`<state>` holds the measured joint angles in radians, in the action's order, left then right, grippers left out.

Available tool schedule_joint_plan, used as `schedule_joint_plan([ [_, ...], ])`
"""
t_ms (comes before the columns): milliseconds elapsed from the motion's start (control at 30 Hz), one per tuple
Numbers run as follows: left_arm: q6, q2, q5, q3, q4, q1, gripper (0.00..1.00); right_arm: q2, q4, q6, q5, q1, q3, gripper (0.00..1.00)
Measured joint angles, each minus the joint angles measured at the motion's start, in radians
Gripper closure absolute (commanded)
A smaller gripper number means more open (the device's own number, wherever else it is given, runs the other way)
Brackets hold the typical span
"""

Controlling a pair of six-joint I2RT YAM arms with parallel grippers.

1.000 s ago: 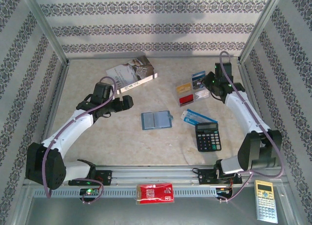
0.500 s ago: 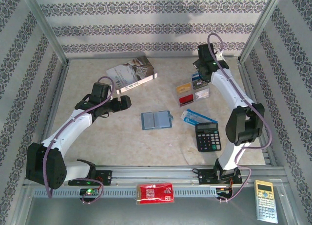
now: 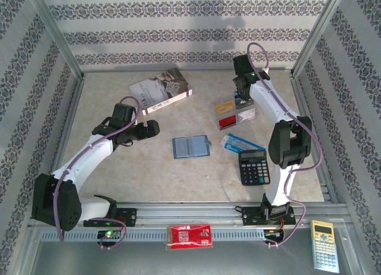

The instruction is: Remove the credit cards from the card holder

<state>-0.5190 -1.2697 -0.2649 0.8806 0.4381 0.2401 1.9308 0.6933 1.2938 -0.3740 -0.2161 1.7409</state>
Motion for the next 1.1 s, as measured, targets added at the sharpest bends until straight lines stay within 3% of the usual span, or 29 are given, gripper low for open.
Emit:
schedule_joint_plan([
  [667,0.000,-0.011,-0.014,0.000,0.000,0.000,0.00,0.065,0.015,0.085,0.104,0.038,0.020,0.99],
  [1100,0.000,-0.011,-0.014,0.000,0.001,0.000,0.00,0.102,0.009,0.087,0.124,0.044,0.051,0.84],
])
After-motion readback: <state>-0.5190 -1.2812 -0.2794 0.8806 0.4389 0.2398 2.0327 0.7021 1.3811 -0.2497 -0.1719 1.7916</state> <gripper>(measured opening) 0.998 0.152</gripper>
